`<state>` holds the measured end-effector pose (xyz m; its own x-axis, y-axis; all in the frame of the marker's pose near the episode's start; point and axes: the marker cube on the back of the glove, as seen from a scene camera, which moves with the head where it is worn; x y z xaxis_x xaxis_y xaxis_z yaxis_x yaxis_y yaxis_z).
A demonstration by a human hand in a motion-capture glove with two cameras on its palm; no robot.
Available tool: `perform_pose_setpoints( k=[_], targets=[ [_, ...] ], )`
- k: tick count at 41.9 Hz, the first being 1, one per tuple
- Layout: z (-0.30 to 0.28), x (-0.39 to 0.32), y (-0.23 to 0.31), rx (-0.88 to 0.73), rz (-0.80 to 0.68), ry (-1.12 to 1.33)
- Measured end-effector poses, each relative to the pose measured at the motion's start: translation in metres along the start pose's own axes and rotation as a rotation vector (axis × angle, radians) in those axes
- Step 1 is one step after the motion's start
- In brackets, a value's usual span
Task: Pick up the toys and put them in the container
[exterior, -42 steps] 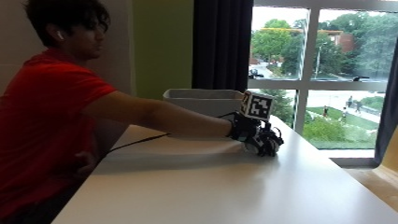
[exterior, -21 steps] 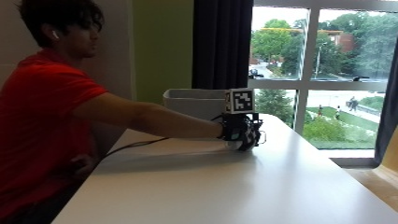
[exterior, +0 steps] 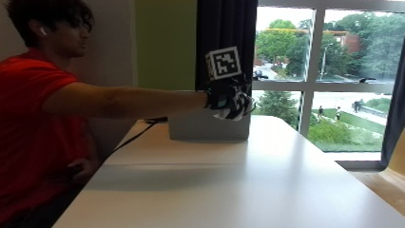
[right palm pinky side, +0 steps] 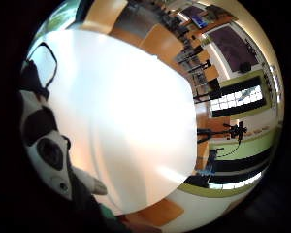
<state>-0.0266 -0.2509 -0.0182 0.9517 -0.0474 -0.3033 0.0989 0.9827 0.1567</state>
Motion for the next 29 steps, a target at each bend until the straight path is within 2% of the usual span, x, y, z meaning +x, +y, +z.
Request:
perform_pose_setpoints(
  k=[9,15,19,29],
  targets=[
    [-0.078,-0.026,0.013,0.110,-0.051,-0.022],
    [-0.128,-0.065,0.018,0.177,-0.075,-0.064],
    [-0.157,-0.097,0.021,0.216,-0.147,-0.117],
    [-0.192,-0.175,0.023,0.293,-0.241,-0.178]
  ],
)
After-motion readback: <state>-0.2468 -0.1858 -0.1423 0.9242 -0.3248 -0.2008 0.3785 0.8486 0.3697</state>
